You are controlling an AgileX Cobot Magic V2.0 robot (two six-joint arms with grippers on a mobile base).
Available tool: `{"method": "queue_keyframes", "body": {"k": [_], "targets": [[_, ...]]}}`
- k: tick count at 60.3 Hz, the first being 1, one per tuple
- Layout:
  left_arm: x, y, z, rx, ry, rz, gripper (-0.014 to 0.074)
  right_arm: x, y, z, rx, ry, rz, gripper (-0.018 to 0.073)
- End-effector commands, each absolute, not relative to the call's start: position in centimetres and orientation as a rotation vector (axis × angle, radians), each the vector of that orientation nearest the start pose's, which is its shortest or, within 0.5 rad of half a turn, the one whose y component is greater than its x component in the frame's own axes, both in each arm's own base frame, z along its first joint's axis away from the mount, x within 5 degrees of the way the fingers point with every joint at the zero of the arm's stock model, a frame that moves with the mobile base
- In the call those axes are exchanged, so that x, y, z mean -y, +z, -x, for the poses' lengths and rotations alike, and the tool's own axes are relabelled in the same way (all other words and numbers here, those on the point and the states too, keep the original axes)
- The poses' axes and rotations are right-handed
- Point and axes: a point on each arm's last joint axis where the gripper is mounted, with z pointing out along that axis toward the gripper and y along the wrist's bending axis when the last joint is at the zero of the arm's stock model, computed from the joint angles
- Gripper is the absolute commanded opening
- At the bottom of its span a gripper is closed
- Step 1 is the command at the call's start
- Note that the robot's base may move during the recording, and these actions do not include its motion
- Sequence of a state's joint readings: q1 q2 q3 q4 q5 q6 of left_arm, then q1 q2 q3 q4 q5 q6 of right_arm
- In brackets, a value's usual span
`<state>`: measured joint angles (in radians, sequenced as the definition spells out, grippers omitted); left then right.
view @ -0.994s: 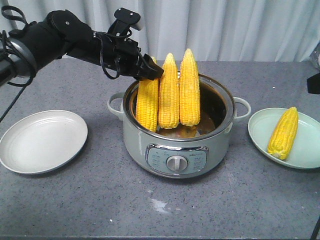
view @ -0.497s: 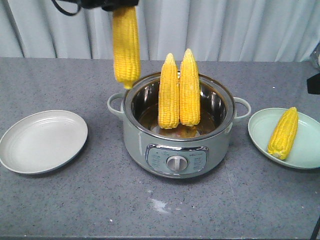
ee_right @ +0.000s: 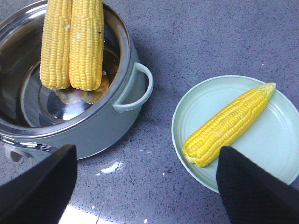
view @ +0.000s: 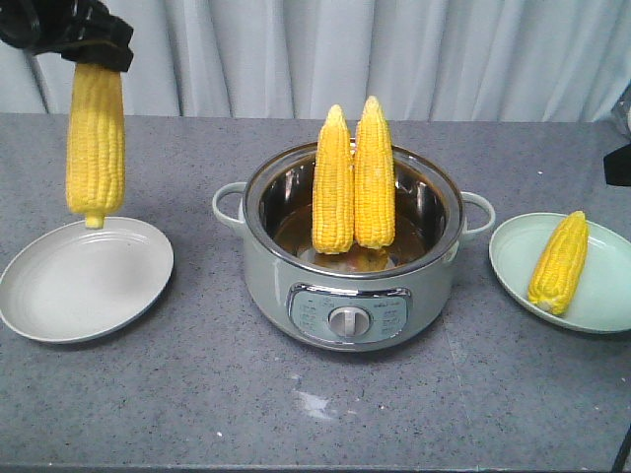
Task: Distribute corn equally
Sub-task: 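Lift the cob with the left gripper and lay it on the cream plate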
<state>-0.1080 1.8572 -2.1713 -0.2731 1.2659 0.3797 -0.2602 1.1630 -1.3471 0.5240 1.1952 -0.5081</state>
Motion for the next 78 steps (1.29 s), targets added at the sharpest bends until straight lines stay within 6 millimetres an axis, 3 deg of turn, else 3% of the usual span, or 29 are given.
{"method": "queue_keyframes", "body": {"k": [1, 19, 31, 42, 59, 64, 78], "targets": [[5.8, 44.1, -38.1, -2.332, -0.223, -0.536, 0.0093, 1.2, 43.7, -21.2, -2.240, 0.317, 0.242, 0.0580], [4.2, 36.5, -39.1, -2.590, -0.042, -0.522, 0.0093, 1.0, 43.8, -21.2, -2.229, 0.343, 0.239, 0.0580], [4.0, 33.5, -39.8, -2.652, -0.019, -0.496, 0.0101, 1.0, 43.8, -21.2, -2.229, 0.343, 0.239, 0.0580], [4.1, 33.0, -40.1, -2.669, -0.024, -0.486, 0.0193, 1.0, 43.8, -21.2, -2.231, 0.344, 0.240, 0.0580], [4.1, 33.0, -40.2, -2.660, -0.025, -0.466, 0.0556, 1.0, 43.8, -21.2, -2.231, 0.344, 0.240, 0.0580], [4.1, 33.1, -40.3, -2.654, -0.024, -0.464, 0.0624, 1.0, 43.8, -21.2, -2.231, 0.344, 0.240, 0.0580], [4.1, 34.5, -40.0, -2.575, -0.019, -0.449, 0.0637, 1.0, 43.8, -21.2, -2.231, 0.343, 0.241, 0.0580]]}}
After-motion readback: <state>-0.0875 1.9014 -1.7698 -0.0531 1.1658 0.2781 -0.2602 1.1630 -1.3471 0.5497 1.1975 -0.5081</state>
